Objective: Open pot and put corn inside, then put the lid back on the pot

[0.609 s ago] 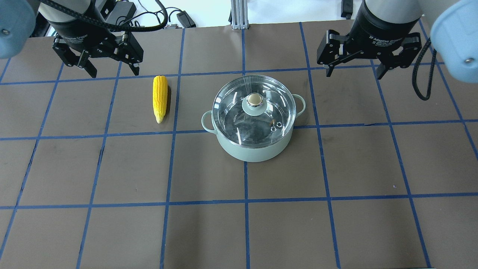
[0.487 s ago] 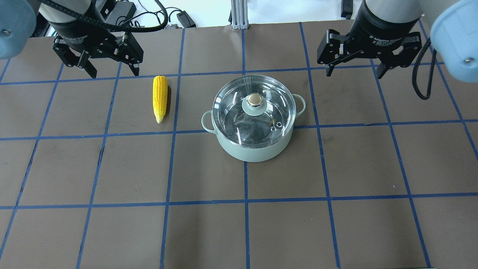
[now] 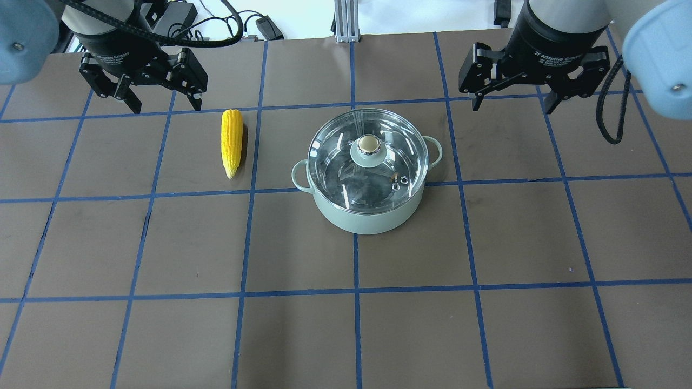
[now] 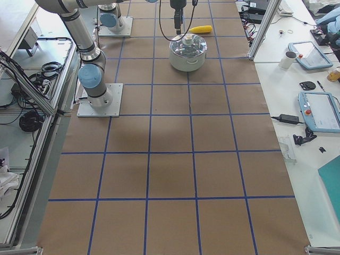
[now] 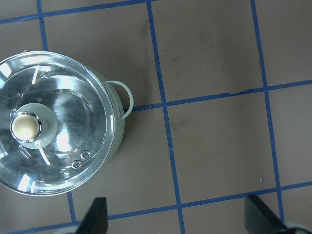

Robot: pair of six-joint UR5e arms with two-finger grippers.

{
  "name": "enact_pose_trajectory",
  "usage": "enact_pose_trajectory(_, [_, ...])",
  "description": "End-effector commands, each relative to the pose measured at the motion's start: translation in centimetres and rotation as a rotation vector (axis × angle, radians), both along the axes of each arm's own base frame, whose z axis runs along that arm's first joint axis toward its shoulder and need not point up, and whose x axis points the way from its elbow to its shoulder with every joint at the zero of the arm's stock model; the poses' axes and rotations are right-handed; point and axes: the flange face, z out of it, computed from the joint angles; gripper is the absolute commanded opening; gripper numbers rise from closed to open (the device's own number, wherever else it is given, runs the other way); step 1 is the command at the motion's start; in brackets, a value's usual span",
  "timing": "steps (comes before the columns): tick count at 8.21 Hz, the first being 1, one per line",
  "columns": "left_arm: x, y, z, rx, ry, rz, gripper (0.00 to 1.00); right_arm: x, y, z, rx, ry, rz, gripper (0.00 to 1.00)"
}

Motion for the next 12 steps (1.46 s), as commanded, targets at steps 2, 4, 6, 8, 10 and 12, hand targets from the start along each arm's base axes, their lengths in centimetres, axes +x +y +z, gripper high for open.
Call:
enact_pose_trajectory(2, [0.8,-6.4,-5.4,-0.081,-0.006,-0.011,1.00,0.3,0.1,-0.1,0.005,-0.009,0.005,1.00])
enact_pose_trajectory(4, [0.9,-9.7,-9.7,-0.102,-0.003,-0.022,1.00,0.4,0.1,-0.1,0.006,-0.012,0.003,1.00])
enact_pose_trajectory(6, [0.9,-11.8,-14.6,-0.053,0.004,-0.047,1.00,0.2,0.0,-0.1,0.005,-0.006,0.018,1.00])
enact_pose_trajectory(8, [1.0,-14.0,-20.8,-0.015,0.007,-0.073,1.00,0.0,-0.1,-0.2,0.012,0.019,0.132,1.00])
enact_pose_trajectory(10, [1.5,-15.6,-25.6,0.001,0.008,-0.071,1.00,0.2,-0.1,-0.2,0.014,0.007,0.137,1.00])
enact_pose_trajectory(12, [1.5,-16.0,-27.6,0.016,0.007,-0.107,1.00,0.2,0.3,-0.5,0.049,0.012,0.138,1.00])
